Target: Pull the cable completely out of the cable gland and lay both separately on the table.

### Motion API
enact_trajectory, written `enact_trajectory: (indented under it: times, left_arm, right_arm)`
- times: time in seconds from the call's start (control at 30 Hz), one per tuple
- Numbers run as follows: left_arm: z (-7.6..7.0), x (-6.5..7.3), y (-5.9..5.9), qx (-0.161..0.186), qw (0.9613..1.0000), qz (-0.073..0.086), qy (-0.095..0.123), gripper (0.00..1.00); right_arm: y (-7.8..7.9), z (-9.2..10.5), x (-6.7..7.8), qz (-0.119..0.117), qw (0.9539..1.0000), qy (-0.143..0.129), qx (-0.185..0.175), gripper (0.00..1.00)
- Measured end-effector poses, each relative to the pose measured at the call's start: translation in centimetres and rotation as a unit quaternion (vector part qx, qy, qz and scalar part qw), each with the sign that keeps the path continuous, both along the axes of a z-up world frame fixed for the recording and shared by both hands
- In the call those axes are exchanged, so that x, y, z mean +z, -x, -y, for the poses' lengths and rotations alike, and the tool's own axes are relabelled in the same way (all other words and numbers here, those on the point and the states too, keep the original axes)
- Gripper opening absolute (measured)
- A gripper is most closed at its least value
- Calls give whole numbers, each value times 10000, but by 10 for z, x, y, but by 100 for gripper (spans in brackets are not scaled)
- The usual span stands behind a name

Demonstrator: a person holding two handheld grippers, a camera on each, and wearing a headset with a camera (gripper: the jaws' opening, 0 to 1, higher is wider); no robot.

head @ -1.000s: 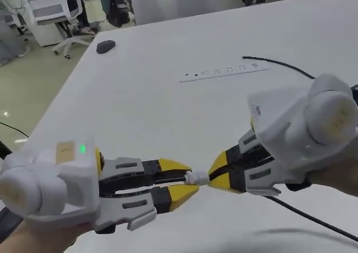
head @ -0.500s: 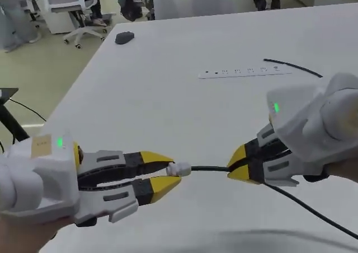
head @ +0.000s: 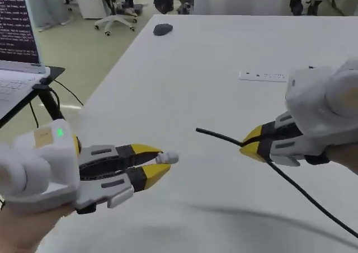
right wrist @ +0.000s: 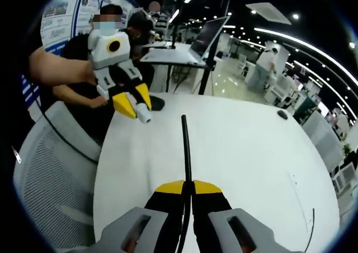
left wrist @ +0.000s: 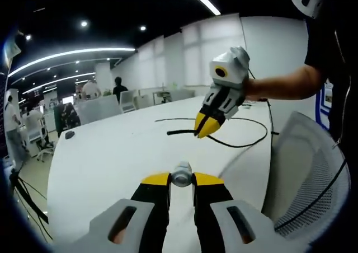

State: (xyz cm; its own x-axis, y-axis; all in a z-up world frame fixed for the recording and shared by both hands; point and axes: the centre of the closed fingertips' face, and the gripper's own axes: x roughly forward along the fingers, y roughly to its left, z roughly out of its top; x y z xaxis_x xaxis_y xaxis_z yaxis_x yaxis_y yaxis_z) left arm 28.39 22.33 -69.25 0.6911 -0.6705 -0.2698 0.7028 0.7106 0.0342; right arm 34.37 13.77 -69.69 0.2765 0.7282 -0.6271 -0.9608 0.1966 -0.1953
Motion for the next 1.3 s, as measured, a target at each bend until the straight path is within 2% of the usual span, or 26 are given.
enact_trajectory:
  times: [0.07, 0.1, 0.13, 0.17, 0.2, 0.23, 0.27, 0.3, 0.33, 0.37, 0.4, 0.43, 0.47, 0.5, 0.57, 0.6, 0.63, 0.7, 0.77, 0.8, 0.83, 0.9, 0.97, 1.07, 1.23, 1.3]
  left_arm:
    - [-10, -7, -12, 204, 9998, 16, -20, 14]
    - [-14, -10, -18, 290, 9996, 13, 10, 14]
    - [-20, -18, -29, 444, 9990, -69, 42, 14]
    - [-24, -26, -34, 487, 9986, -191, -23, 14]
    - [-29, -32, -41, 616, 9979, -185, -122, 14]
    - [-33, -35, -49, 754, 9969, -156, -163, 14]
    - [-37, -42, -57, 904, 9953, -332, -75, 14]
    - [-43, -44, -66, 1152, 9928, -306, -75, 14]
    - [-52, -53, -74, 1429, 9885, -448, -187, 14]
    - [-55, -58, -79, 1534, 9865, -518, -235, 14]
    - [-59, -62, -88, 1708, 9840, -457, -237, 14]
    - [-55, -65, -91, 1653, 9847, -525, -191, 14]
    - [-54, -71, -96, 1701, 9835, -572, -226, 14]
    - [-55, -75, -100, 1748, 9826, -553, -308, 14]
    - [-55, -89, -110, 1786, 9808, -664, -413, 14]
    - [-55, -94, -113, 1819, 9800, -683, -434, 14]
    - [-53, -102, -115, 1771, 9798, -789, -485, 14]
    - [-51, -107, -117, 1748, 9797, -803, -563, 14]
    - [-51, -115, -118, 1744, 9791, -869, -587, 14]
    - [-54, -121, -119, 1788, 9773, -924, -656, 14]
    - [-54, -123, -120, 1805, 9769, -964, -618, 14]
    - [-54, -123, -122, 1867, 9772, -894, -477, 14]
    - [-52, -123, -123, 1838, 9786, -846, -372, 14]
    - [-57, -124, -126, 1945, 9769, -794, -402, 14]
    - [-58, -124, -129, 1981, 9764, -771, -373, 15]
    - [-56, -124, -129, 1924, 9775, -769, -398, 15]
  right_arm:
    - [-12, -17, 10, 64, 9992, -354, -171, 0]
    - [-20, -28, 14, -126, 9974, -610, -363, 0]
    - [-26, -35, 14, -254, 9962, -705, -449, 0]
    - [-36, -44, 14, -243, 9954, -783, -504, 0]
    - [-42, -51, 14, -216, 9950, -826, -517, 0]
    - [-55, -63, 13, -286, 9926, -1018, -591, 0]
    - [-59, -70, 11, -418, 9903, -1142, -675, 0]
    - [-65, -76, 9, -527, 9871, -1264, -825, 0]
    - [-73, -84, 5, -577, 9848, -1368, -906, 0]
    - [-77, -88, 1, -652, 9830, -1404, -985, 0]
    - [-86, -93, -8, -677, 9812, -1389, -1157, 0]
    - [-90, -97, -14, -759, 9789, -1446, -1226, 0]
    - [-97, -102, -23, -910, 9743, -1515, -1398, 0]
    - [-102, -105, -29, -960, 9719, -1544, -1498, 0]
    - [-113, -111, -44, -1168, 9628, -1670, -1775, 0]
    - [-118, -112, -51, -1190, 9606, -1680, -1869, 0]
    - [-123, -114, -62, -1256, 9598, -1631, -1906, 0]
    - [-125, -116, -82, -1279, 9646, -1397, -1834, 0]
    - [-128, -116, -90, -1333, 9629, -1362, -1910, 0]
    - [-129, -116, -94, -1445, 9598, -1367, -1978, 0]
    - [-130, -118, -98, -1497, 9594, -1308, -2001, 0]
    - [-135, -120, -107, -1504, 9614, -1165, -1990, 0]
    - [-139, -123, -114, -1409, 9650, -1031, -1956, 0]
    - [-141, -121, -122, -1268, 9695, -852, -1919, 0]
    - [-144, -121, -130, -1252, 9693, -798, -1959, 0]
    - [-145, -124, -131, -1088, 9733, -749, -1879, 0]
